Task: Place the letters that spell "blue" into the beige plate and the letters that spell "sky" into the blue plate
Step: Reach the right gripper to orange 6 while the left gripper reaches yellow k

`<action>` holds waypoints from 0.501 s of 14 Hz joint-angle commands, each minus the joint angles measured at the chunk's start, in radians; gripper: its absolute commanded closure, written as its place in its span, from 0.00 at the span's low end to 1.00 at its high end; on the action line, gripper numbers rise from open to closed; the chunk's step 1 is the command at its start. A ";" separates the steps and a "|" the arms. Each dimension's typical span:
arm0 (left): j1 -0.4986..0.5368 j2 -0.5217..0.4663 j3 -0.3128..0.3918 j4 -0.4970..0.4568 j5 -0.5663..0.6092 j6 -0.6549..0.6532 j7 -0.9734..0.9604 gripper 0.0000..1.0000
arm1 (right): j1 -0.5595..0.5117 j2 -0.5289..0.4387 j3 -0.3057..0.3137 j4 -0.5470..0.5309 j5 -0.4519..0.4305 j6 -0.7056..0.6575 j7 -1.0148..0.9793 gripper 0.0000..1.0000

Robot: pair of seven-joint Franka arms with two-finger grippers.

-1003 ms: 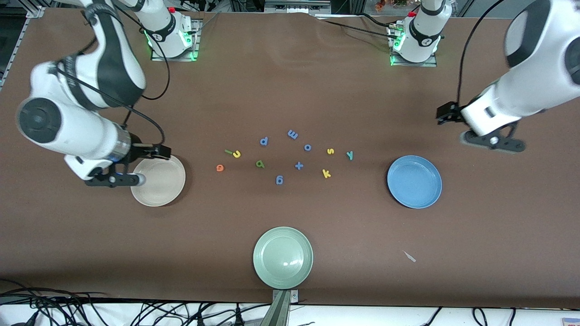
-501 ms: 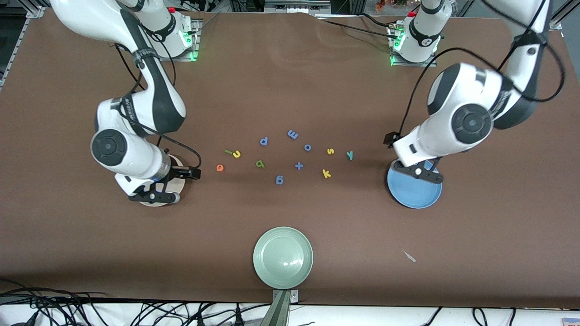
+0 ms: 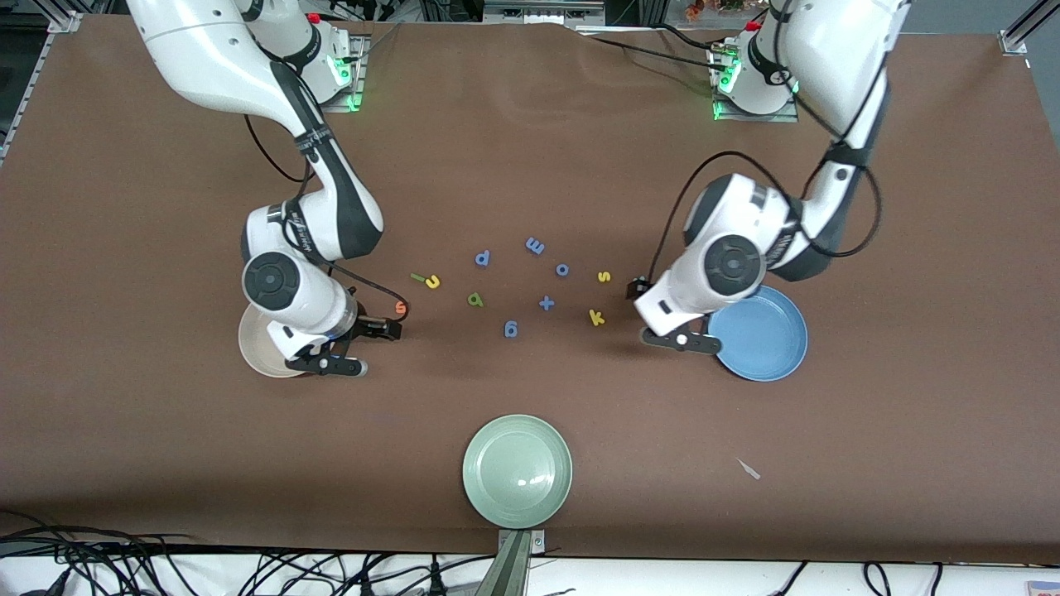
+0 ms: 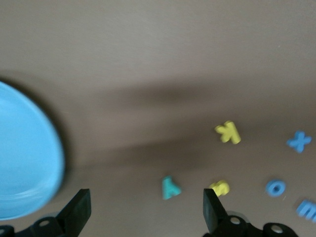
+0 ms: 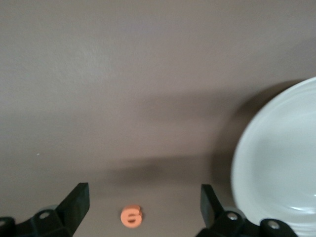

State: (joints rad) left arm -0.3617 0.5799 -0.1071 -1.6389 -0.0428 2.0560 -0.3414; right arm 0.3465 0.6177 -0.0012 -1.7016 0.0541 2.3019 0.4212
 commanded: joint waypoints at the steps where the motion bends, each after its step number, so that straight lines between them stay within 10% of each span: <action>1: -0.045 0.064 0.010 0.021 0.001 0.080 -0.155 0.00 | 0.017 -0.021 0.024 -0.105 0.015 0.114 0.071 0.01; 7: -0.101 0.149 0.010 0.034 -0.002 0.294 -0.436 0.02 | 0.026 -0.056 0.027 -0.188 0.015 0.108 0.087 0.01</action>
State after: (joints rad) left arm -0.4264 0.6884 -0.1066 -1.6382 -0.0427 2.3083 -0.6739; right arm 0.3742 0.6076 0.0250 -1.8271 0.0541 2.3996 0.5035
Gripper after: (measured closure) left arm 0.018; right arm 0.009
